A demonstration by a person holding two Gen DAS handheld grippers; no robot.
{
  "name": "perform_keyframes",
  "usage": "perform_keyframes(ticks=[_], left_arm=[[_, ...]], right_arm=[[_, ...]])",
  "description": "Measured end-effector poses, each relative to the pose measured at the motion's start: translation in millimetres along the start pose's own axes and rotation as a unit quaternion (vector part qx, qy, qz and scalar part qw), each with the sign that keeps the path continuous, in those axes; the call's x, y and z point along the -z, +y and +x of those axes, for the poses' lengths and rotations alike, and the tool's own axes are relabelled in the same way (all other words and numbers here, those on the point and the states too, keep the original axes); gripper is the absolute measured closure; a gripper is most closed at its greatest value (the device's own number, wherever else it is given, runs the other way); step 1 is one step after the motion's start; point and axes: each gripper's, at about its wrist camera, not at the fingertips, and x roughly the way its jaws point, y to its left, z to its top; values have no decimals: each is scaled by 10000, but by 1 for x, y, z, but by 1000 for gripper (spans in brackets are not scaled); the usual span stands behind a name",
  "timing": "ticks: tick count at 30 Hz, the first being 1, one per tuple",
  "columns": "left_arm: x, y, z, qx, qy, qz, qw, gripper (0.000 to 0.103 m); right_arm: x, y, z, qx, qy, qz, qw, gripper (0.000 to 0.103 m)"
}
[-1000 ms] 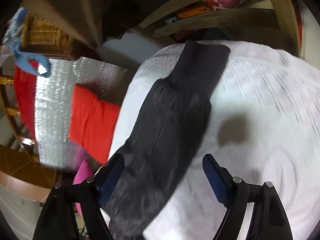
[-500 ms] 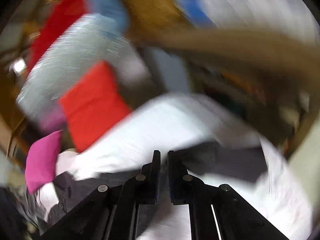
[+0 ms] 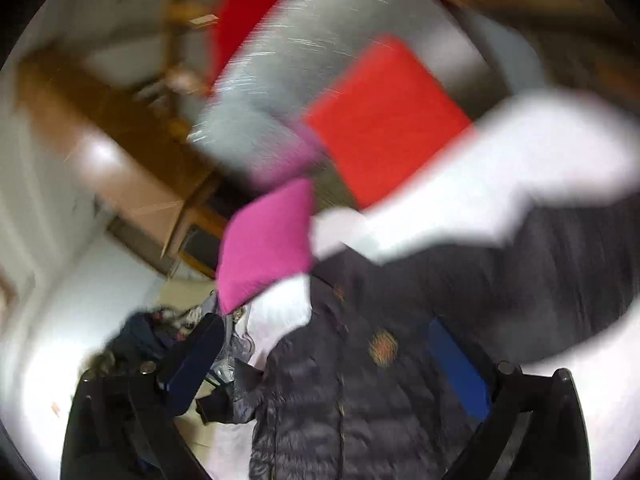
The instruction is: Fold large clothes
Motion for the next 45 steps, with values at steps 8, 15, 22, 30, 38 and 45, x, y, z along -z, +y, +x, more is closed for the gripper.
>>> perform_keyframes(ticks=[8,15,22,30,38,45], left_arm=[[-7,-8,9,-232,53,3,9997,0],[-10,-8,12,-301,154,-29,9994,0],[-12,-11,14,-269,147,-51,9995,0],[-16,-6,15,-110,336,0,9994,0],[-25,46,-15,518,221,-832,9949,0],[-34,73,-37,325,36,-1023,9942,0]], right_arm=[[-41,-196,-80,276,-1187,2376,9637,8],[-80,-242,-60,365,-1316,3009,9438,46],[-121,-148,-80,1728,-1460,1008,9688,95],[-75,130,-45,1684,-1746,-2888,9261,95],[121,186,97,1023,357,-4429,8900,23],[151,95,127,545,1078,-3034,9452,0]])
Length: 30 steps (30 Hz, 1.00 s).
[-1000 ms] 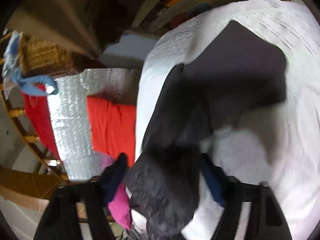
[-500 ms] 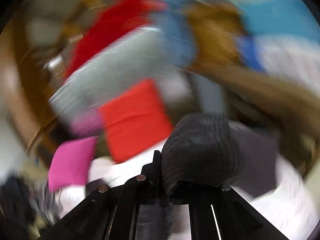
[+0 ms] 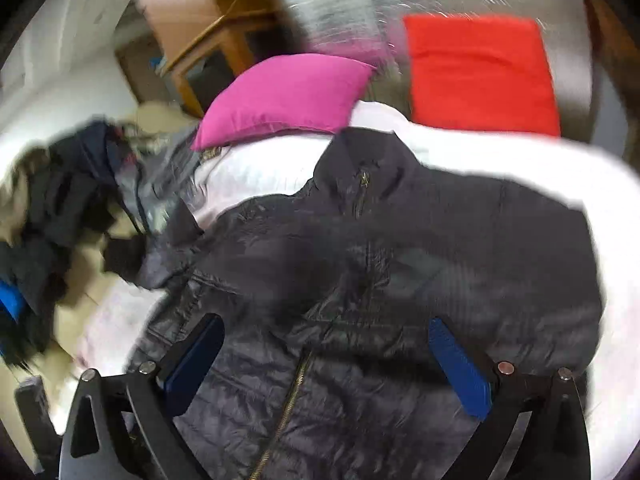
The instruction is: Fold large clothes
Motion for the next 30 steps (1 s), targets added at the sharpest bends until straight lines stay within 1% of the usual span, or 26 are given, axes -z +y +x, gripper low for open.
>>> perform_keyframes(ticks=[2,3,5,7,10,11,13,15,18,19,21,22,23,24,26,28,30], left_arm=[[-9,-4,-6,0,-135,35,9999,0],[-14,-10,-7,23,-179,81,9998,0],[-26,-24,-8,86,-239,219,9994,0],[-42,-38,-4,390,-154,227,9989,0],[-77,-47,15,863,-49,-126,9962,0],[-88,-48,22,943,-29,-273,9952,0],[-112,-50,41,938,39,-579,9939,0],[-134,-46,64,992,101,-873,9912,0],[-159,-43,106,815,306,-1070,9904,0],[-164,-43,119,696,372,-1128,9905,2],[-169,-43,133,682,499,-1147,9898,26],[-172,-45,142,624,573,-1097,9903,53],[-174,-48,146,506,600,-1015,9917,77],[-176,-50,147,464,596,-960,9925,87],[-182,-56,139,471,402,-791,9949,88],[-188,-71,105,493,-249,-336,9979,89],[-186,-78,77,583,-740,-63,9955,89]], right_arm=[[-4,-25,-22,-141,-272,382,9988,0],[-1,-37,-34,-144,-407,545,9976,0],[0,-52,-49,-124,-521,820,9952,0],[3,-71,-62,-160,-636,1136,9914,0],[17,-102,-85,-243,-680,1575,9849,0],[25,-111,-91,-272,-713,1694,9826,0],[35,-124,-98,-354,-679,1844,9799,0],[37,-134,-101,-422,-643,1956,9777,0],[35,-153,-106,-452,-653,2216,9719,0],[31,-162,-106,-460,-676,2346,9687,0],[26,-175,-103,-303,-677,2420,9674,0],[24,-180,-99,-243,-664,2475,9663,0],[24,-185,-99,-233,-636,2515,9655,0],[22,-190,-96,-198,-589,2554,9648,0],[22,-193,-92,-137,-543,2559,9651,0],[20,-192,-90,-100,-533,2457,9678,0],[17,-192,-88,-24,-536,2390,9695,0]])
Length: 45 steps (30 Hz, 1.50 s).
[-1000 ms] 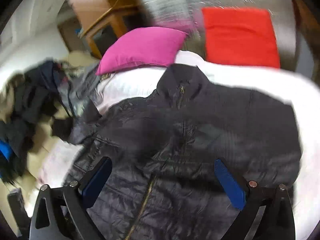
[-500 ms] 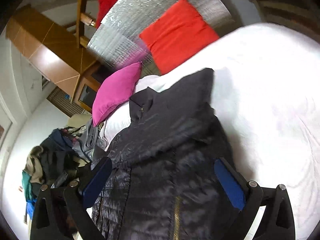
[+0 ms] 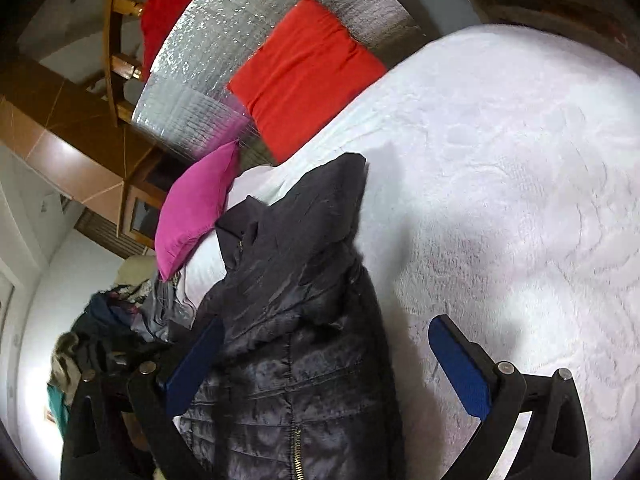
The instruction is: Fold large clothes
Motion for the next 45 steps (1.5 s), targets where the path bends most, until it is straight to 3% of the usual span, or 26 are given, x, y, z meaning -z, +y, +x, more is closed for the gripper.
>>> perform_keyframes(ticks=[2,4,7,13,19,20,21,22,23,24,27,28,31,33,34,36,38,40,41,43,45], left_arm=[[10,-6,-13,-204,-299,388,9986,88],[22,2,1,-451,-85,446,9979,88],[45,29,35,-752,531,177,9956,88],[53,32,39,-814,478,270,9952,88],[62,32,36,-923,450,459,9937,87],[61,30,38,-942,448,504,9933,87],[60,29,42,-951,445,526,9931,87],[59,29,42,-927,441,538,9933,87],[58,28,42,-906,438,548,9934,87],[57,27,41,-907,407,575,9934,87],[53,25,36,-944,130,643,9934,87],[54,26,39,-983,124,626,9931,87],[61,24,51,-1111,240,759,9906,87],[60,17,50,-1199,238,899,9884,87],[58,18,50,-1176,266,881,9888,87],[55,22,52,-1076,360,811,9902,86],[53,24,52,-1034,384,814,9906,84],[51,24,53,-1013,417,823,9906,84],[50,24,53,-1021,425,828,9904,84],[51,22,54,-1048,443,842,9899,84],[50,21,54,-1063,497,853,9894,84]], right_arm=[[-4,-1,4,-28,-9,75,10000,0],[-11,0,11,-24,6,154,9999,0],[-23,4,23,-35,92,182,9998,0],[-66,0,70,39,330,322,9989,0],[-98,-5,142,-184,980,598,9932,0],[-101,0,150,-153,1047,434,9934,9],[-104,10,157,-9,1064,120,9943,50],[-106,18,161,210,1075,-96,9939,80],[-109,30,164,428,1049,-376,9929,87],[-111,42,162,513,944,-682,9919,88],[-111,78,144,642,364,-1622,9840,88],[-110,79,147,744,395,-1715,9816,88],[-99,61,173,1566,951,-1885,9648,74],[-99,47,153,1644,580,-1541,9725,19],[-100,42,140,1578,403,-1283,9783,16],[-96,33,99,958,20,-533,9940,16],[-81,31,71,74,119,-49,9999,16],[-51,23,51,-1106,355,794,9900,16],[-36,20,50,-1374,547,1108,9828,14],[-6,15,57,-1710,868,1647,9675,14],[13,7,79,-1627,1172,1978,9595,14]])
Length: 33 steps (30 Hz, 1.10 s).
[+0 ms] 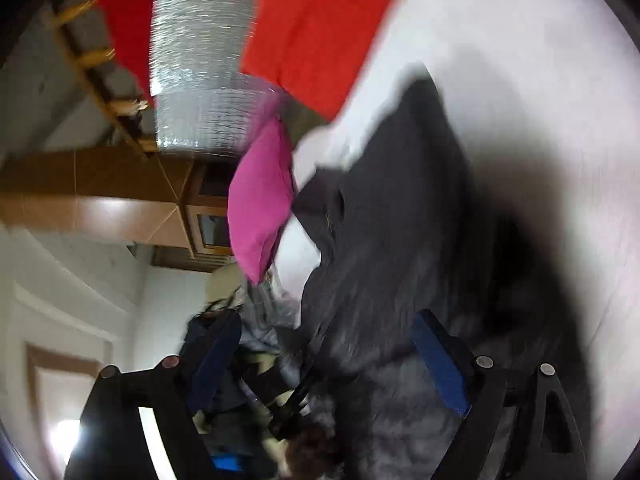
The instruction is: Fold large clothes
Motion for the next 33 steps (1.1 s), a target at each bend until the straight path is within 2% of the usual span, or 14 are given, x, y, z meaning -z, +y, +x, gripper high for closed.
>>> perform_keyframes(ticks=[2,6,10,12,15,16,19,21,23,25,28,29,30,33], left_arm=[[-2,1,-1,17,52,8,10000,83],[-6,2,-7,20,-26,12,10000,83],[-4,3,-21,-33,-409,-93,9991,81],[-3,5,-23,-82,-460,-186,9987,81],[-3,3,-16,-115,-292,-61,9995,81],[-4,3,-16,-105,-292,-28,9995,80],[-4,4,-16,-93,-248,-40,9996,75],[-5,3,-15,-99,-220,-41,9997,73],[-5,3,-15,-108,-194,-38,9997,73],[-6,4,-17,-110,-218,-42,9997,73],[-7,6,-15,-112,-218,-54,9997,72],[-7,6,-13,-106,-193,-61,9997,72],[-6,5,-11,-101,-167,-56,9998,72],[-5,2,-10,-25,-165,49,9998,72]], right_arm=[[-8,-21,10,237,-176,324,9990,14],[-31,-40,-19,570,-1073,512,9913,18],[-33,-16,-25,1581,-892,-579,9817,28],[-33,-10,-28,1843,-884,-848,9752,55],[-36,-18,-41,1344,-653,-505,9875,60],[-33,-19,-46,1153,-629,-420,9904,58],[-15,-10,-55,901,-806,-366,9920,2],[-9,-3,-56,929,-917,-505,9902,2],[-10,19,-47,1532,-1199,-1005,9757,3],[-19,24,-32,2017,-1117,-1276,9647,6],[-24,22,-8,2613,-802,-1711,9466,24],[-26,20,2,2661,-585,-1855,9441,53],[-28,18,11,2794,-341,-2006,9384,74],[-31,25,11,3051,-317,-2406,9209,82]])
